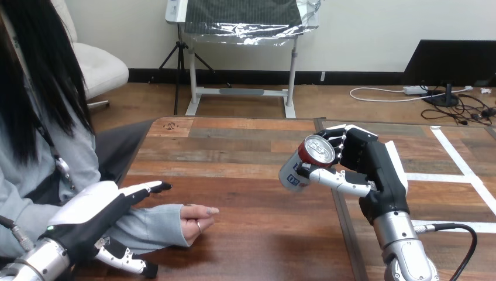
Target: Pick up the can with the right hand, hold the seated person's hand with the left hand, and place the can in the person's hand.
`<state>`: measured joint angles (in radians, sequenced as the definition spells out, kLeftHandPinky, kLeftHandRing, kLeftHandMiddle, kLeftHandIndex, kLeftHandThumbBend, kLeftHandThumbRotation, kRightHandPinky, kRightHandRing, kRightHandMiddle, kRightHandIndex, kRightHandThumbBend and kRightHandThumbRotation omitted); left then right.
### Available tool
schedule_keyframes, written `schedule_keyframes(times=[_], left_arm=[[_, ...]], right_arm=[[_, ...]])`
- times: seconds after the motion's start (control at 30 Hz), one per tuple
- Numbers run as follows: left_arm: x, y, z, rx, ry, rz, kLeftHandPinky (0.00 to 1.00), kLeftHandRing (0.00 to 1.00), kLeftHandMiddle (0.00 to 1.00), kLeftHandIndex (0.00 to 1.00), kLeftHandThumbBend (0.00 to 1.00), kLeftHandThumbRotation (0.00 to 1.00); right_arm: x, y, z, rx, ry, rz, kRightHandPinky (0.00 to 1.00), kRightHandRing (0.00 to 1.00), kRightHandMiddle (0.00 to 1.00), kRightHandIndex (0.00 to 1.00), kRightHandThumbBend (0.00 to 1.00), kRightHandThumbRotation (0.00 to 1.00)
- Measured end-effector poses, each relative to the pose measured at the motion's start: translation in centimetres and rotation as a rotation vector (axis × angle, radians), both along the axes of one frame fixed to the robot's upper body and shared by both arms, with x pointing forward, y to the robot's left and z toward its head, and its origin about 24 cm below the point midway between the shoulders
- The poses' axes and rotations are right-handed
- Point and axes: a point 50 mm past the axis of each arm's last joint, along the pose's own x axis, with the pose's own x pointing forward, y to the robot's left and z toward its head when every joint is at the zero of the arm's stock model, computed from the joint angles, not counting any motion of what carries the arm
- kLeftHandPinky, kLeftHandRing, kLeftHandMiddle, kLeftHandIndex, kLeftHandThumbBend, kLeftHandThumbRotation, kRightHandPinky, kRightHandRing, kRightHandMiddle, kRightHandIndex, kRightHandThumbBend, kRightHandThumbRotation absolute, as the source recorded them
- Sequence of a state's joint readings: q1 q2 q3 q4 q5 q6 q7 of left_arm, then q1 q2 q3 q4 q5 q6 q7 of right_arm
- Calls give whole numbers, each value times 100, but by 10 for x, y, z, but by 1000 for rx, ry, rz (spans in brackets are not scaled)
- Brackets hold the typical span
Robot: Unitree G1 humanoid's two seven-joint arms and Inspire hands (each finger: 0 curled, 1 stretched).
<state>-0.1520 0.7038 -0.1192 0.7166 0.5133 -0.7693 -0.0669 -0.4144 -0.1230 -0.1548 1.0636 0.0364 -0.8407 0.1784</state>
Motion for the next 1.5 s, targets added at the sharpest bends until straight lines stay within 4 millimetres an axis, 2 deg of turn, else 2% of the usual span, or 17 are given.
schedule_keyframes(times=[0.4, 0.9, 1.5], left_arm=[[3, 1, -6, 29, -5, 33, 84, 87, 88, 88, 100, 23], [12, 1, -11, 53, -39, 62, 77, 81, 81, 82, 100, 24], [30, -8, -14, 92, -91, 86, 63, 69, 71, 71, 100, 15]], right_arm=[[0, 0, 0, -2, 1, 10, 37, 41, 46, 50, 82, 0], [0, 0, 0, 0, 2, 15, 37, 41, 46, 50, 82, 0], [0, 1, 0, -1, 3, 29, 36, 40, 46, 50, 82, 0]])
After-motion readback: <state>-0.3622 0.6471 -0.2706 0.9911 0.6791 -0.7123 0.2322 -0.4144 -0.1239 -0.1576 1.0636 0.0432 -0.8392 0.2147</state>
